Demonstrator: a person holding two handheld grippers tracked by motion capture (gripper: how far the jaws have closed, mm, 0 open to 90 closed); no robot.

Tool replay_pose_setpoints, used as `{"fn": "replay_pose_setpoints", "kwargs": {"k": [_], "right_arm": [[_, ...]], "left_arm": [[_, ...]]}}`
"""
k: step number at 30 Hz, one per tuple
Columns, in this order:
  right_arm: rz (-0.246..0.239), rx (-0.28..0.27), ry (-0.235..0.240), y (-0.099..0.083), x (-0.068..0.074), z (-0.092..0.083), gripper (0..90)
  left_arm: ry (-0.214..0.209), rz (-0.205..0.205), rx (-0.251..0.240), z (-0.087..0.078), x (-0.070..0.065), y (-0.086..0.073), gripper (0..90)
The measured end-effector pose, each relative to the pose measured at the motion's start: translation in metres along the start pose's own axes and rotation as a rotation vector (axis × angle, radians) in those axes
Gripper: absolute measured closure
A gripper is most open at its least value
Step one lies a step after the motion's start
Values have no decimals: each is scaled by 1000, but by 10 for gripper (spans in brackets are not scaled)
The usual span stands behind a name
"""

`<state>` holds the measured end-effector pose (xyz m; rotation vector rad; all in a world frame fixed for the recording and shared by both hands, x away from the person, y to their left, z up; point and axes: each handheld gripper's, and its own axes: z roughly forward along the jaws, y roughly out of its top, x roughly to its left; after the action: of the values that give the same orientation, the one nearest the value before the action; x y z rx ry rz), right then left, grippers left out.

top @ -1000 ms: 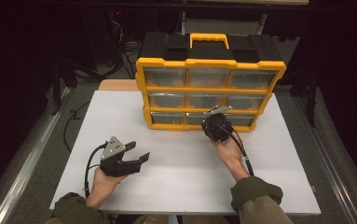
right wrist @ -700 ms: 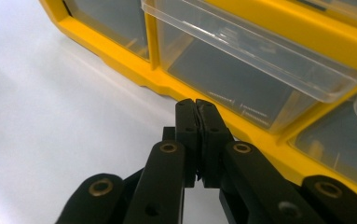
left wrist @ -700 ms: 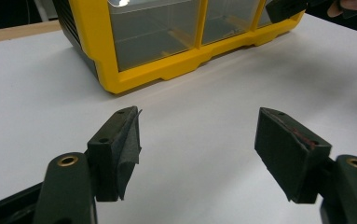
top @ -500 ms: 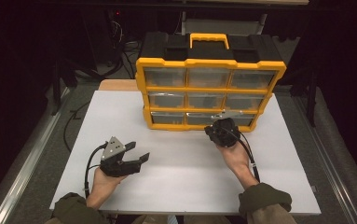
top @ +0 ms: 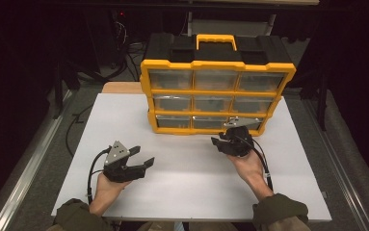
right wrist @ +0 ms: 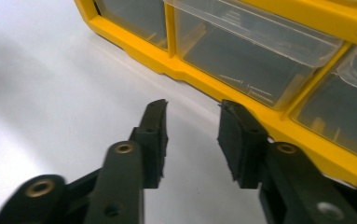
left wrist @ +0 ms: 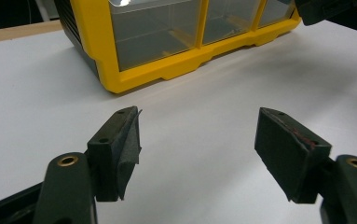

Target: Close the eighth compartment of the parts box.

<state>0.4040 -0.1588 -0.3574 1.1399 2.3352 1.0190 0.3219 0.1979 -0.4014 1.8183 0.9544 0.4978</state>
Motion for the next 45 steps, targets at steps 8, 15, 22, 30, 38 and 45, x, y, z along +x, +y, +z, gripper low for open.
{"fn": "replay_pose_setpoints", "kwargs": {"k": [8,15,22,30,38,45], "right_arm": [[1,-49,48,-7,-4,-14,525],[20,-80,111,-14,-6,-26,493],[21,-125,103,-22,-7,-40,469],[40,-159,83,-34,-13,-52,449],[49,-174,69,-46,-16,-61,434],[58,-188,58,-56,-22,-68,433]], "left_arm": [[0,-4,-1,0,0,0,314],[2,-5,2,1,0,0,314],[2,-5,-1,0,-1,0,314],[4,-5,-2,0,-1,0,314],[6,-3,0,-1,0,0,314],[6,-8,-1,0,0,0,314]]}}
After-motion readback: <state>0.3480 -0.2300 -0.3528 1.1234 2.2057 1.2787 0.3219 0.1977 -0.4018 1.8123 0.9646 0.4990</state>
